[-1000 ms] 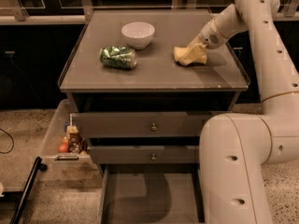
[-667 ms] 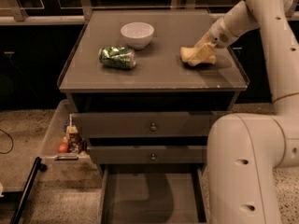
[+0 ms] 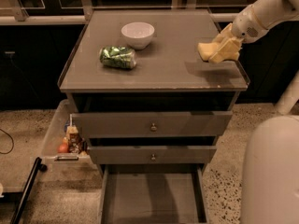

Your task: Place sponge into bottom drawer

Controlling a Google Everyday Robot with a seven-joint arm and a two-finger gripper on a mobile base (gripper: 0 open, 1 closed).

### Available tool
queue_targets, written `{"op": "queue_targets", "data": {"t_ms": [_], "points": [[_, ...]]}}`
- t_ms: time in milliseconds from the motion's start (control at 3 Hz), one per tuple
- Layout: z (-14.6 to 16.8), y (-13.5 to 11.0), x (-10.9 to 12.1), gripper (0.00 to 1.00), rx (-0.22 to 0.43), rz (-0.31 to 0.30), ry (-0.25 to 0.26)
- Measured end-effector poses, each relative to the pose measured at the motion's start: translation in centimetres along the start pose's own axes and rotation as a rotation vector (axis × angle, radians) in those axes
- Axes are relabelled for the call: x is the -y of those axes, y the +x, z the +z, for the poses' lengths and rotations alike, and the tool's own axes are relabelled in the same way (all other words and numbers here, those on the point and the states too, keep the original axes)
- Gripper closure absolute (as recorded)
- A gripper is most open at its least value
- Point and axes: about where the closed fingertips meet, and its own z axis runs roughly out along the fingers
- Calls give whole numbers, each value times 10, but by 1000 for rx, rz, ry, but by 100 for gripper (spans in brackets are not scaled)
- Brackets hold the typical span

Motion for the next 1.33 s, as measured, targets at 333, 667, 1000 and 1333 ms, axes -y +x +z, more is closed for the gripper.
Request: {"op": "queue_targets", "data": {"t_ms": [333, 667, 1000, 1333], "points": [[-74, -6, -14, 100, 28, -57, 156], [-165, -24, -63, 100, 67, -94, 343], [-162, -9, -83, 100, 53, -71, 326], [-162, -22, -74, 100, 73, -77, 344]]}}
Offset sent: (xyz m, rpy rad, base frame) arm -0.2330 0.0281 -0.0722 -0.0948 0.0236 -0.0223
